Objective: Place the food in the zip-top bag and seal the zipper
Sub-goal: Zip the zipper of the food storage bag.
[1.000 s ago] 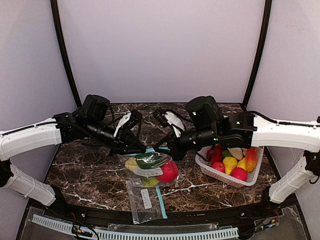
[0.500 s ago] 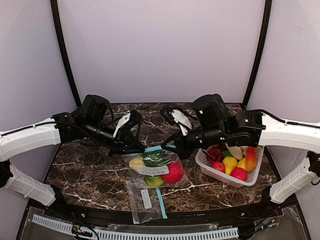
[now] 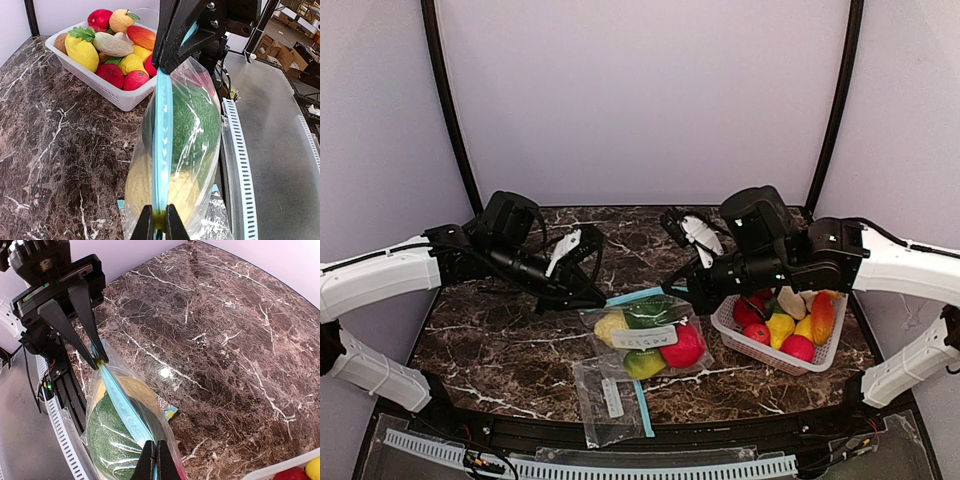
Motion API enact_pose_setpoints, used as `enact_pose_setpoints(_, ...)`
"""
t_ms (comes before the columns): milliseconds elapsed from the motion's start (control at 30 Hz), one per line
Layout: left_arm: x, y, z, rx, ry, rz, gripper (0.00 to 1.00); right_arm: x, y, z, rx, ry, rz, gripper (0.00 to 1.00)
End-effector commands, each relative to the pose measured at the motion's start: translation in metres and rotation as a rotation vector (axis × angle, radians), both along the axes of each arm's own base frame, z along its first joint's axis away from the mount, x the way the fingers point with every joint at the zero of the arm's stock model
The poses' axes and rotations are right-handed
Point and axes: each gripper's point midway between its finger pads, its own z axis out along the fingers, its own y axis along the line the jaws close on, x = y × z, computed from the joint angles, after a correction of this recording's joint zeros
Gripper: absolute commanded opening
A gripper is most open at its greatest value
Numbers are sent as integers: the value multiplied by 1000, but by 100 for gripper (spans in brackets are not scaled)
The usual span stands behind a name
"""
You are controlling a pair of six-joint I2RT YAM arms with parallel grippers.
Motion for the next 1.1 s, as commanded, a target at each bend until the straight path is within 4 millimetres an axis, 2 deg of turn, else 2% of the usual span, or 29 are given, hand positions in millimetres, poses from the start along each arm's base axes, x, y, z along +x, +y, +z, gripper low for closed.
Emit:
enact_pose_setpoints(0, -4, 18, -17, 89, 46, 35, 1, 17, -30, 3, -40, -32, -119, 0)
enact_pose_setpoints(467, 6, 25, -20, 103, 43, 73, 1, 23, -49, 7, -63, -52, -177, 0)
enact_pose_setpoints(1067, 33, 44, -18, 132, -8, 184, 1, 21, -50, 17, -47, -61, -170, 0)
